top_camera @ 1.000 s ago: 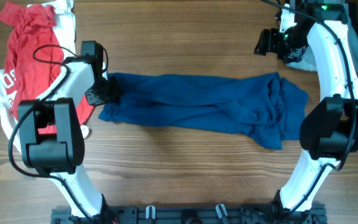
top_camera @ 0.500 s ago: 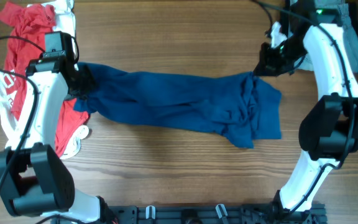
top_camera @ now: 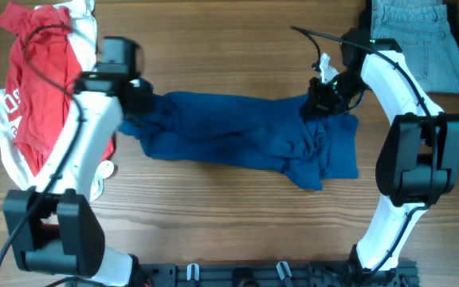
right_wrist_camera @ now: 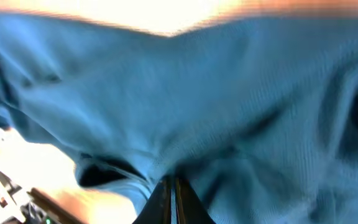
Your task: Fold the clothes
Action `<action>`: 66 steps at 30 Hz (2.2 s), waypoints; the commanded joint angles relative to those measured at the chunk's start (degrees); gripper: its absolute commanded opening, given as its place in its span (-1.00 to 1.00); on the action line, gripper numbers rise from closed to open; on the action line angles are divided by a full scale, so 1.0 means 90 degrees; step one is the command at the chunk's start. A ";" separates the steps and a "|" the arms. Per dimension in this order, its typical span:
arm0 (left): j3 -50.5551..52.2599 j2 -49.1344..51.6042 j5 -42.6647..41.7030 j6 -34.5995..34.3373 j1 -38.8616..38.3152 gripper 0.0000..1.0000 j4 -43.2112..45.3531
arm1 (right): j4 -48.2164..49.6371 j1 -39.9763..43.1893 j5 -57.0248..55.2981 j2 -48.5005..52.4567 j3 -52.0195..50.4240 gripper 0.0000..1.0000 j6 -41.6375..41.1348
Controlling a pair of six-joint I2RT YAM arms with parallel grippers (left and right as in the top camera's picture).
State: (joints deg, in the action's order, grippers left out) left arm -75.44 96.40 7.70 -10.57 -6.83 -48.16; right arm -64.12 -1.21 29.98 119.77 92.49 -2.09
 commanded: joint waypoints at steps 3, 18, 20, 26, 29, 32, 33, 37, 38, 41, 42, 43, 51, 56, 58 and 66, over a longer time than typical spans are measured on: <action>-0.0049 -0.0075 0.0083 0.0092 -0.1010 -0.92 0.0219 | 0.0452 0.0134 0.0583 -0.0495 0.0442 -0.91 -0.0151; -0.0049 0.0566 -0.0406 -0.0260 -0.2302 -0.92 0.0425 | 0.0537 0.0753 0.0580 -0.1049 0.1605 -0.85 -0.0289; -0.0049 0.0595 -0.0500 -0.0267 -0.2424 -0.92 0.0508 | 0.0532 0.0826 0.0580 -0.1049 0.1605 -0.85 -0.0291; -0.0049 0.0624 -0.0493 -0.0427 -0.2783 0.13 0.0945 | 0.0508 0.0913 0.0578 -0.1049 0.1605 -0.85 -0.0284; -0.0049 0.0624 -0.0493 -0.0427 -0.2878 0.99 0.1112 | 0.0510 0.0913 0.0578 -0.1049 0.1605 -0.85 -0.0279; -0.0049 0.0576 -0.0488 -0.0566 -0.2895 1.00 0.1117 | 0.0517 0.0918 0.0578 -0.1049 0.1605 -0.85 -0.0272; -0.0049 0.0520 -0.0491 -0.0697 -0.2863 0.99 0.1098 | 0.0525 0.0918 0.0576 -0.1049 0.1605 -0.85 -0.0272; -0.0049 0.0347 -0.0493 -0.0784 -0.2696 0.99 0.0952 | 0.0529 0.0918 0.0556 -0.1049 0.1605 -0.85 -0.0274; -0.0049 0.0347 -0.0493 -0.0784 -0.2635 0.99 0.0886 | 0.0527 0.0918 0.0532 -0.1049 0.1605 -0.85 -0.0279; -0.0049 0.0425 -0.0498 -0.0784 -0.2436 0.99 0.0542 | 0.0532 0.0918 0.0529 -0.1049 0.1605 -0.84 -0.0274; -0.0049 0.0466 -0.0525 -0.0777 -0.2390 1.00 0.0457 | 0.0532 0.0918 0.0529 -0.1049 0.1605 -0.84 -0.0274; -0.0046 0.0510 -0.0576 -0.0753 -0.2358 0.98 0.0413 | 0.0529 0.0918 0.0529 -0.1049 0.1605 -0.84 -0.0274; -0.0046 0.1039 -0.1287 -0.0996 -0.2300 -0.47 0.0423 | 0.0469 0.0918 0.0532 -0.1049 0.1605 -0.84 -0.0272; -0.0049 0.1039 -0.0848 -0.1690 -0.1916 -0.89 0.0359 | 0.0406 0.0918 0.0476 -0.1049 0.1605 -0.84 -0.0257; -0.0049 0.1039 -0.0845 -0.1700 -0.1724 -0.92 0.0177 | 0.0379 0.0918 0.0457 -0.1049 0.1605 -0.84 -0.0211; -0.0049 0.1030 0.0114 -0.1554 -0.1008 -0.92 -0.0442 | 0.0381 0.0918 0.0335 -0.1047 0.1603 -0.81 -0.0194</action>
State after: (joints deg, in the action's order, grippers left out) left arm -75.46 105.56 3.88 -24.58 -18.50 -51.51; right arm -60.62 6.96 33.82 110.89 105.93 -4.25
